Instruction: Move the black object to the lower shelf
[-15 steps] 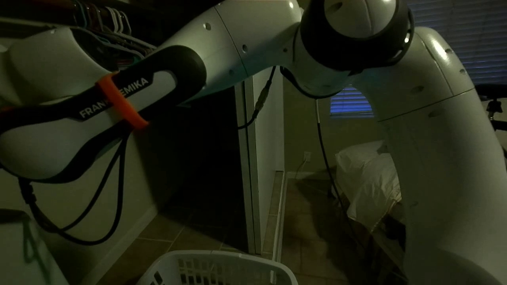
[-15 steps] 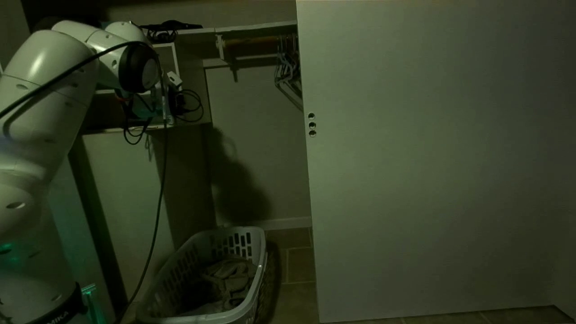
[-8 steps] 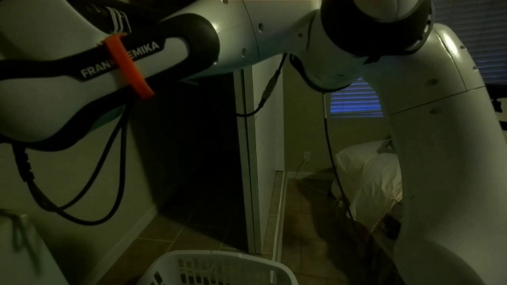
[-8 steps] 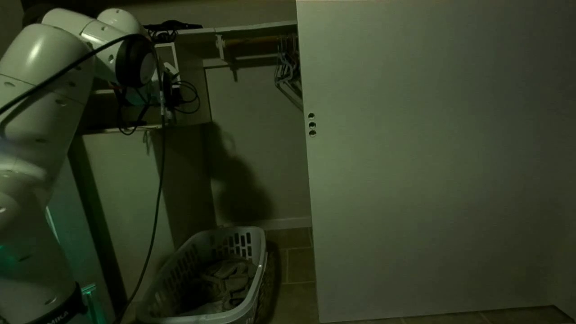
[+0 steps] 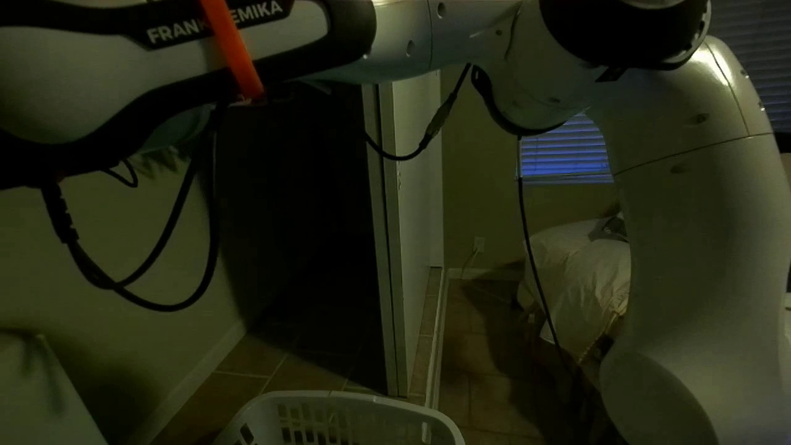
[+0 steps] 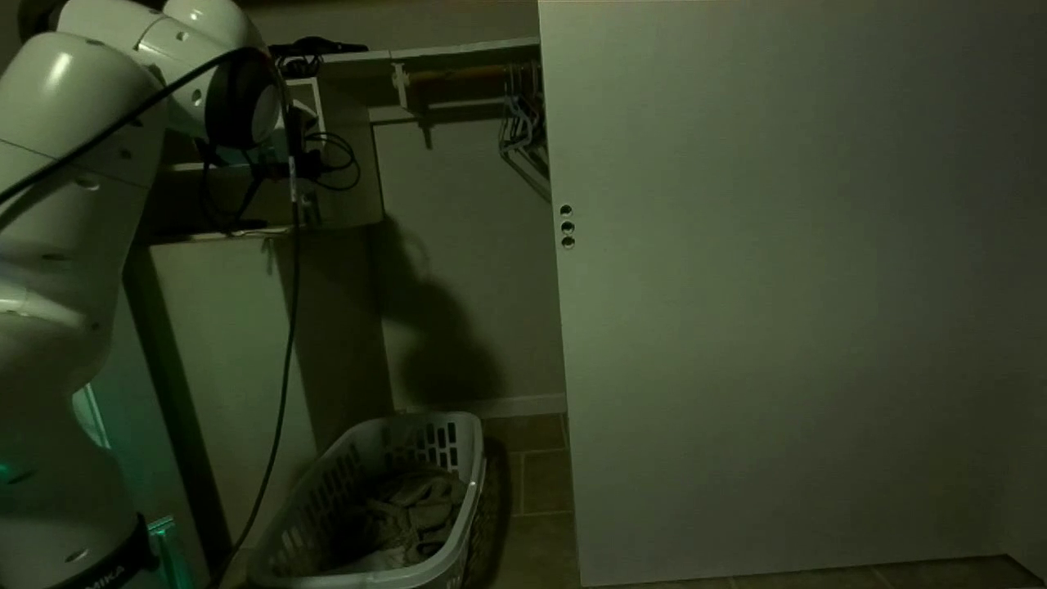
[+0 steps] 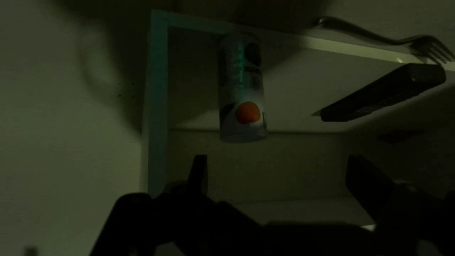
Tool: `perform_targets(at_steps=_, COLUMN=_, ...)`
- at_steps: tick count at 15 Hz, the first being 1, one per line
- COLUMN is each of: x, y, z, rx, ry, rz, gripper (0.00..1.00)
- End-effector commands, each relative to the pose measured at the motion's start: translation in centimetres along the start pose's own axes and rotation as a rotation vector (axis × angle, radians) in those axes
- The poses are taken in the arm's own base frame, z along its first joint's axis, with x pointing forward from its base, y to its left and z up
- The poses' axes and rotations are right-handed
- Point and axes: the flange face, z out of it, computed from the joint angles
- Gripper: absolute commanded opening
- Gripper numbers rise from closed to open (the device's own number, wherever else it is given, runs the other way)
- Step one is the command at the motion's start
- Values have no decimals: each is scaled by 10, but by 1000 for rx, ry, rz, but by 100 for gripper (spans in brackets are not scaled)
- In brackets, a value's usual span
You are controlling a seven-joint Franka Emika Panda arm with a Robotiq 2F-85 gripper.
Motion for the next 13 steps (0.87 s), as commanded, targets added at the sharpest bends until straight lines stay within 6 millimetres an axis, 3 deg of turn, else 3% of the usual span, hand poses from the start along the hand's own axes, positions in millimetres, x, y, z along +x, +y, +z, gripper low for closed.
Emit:
perform_targets(at_steps=1, x=-4, y=-5, z=-13, rx=-4, ry=-59, rz=-34, gripper=100)
perform_targets(at_steps=7, x=-6, y=-14, z=-27, rx=8, ry=-75, rz=-53, gripper=100)
perform_targets(at_steps=13, x=-4, y=-12, z=-25, rx=20, ry=-65, rz=-36, gripper=100)
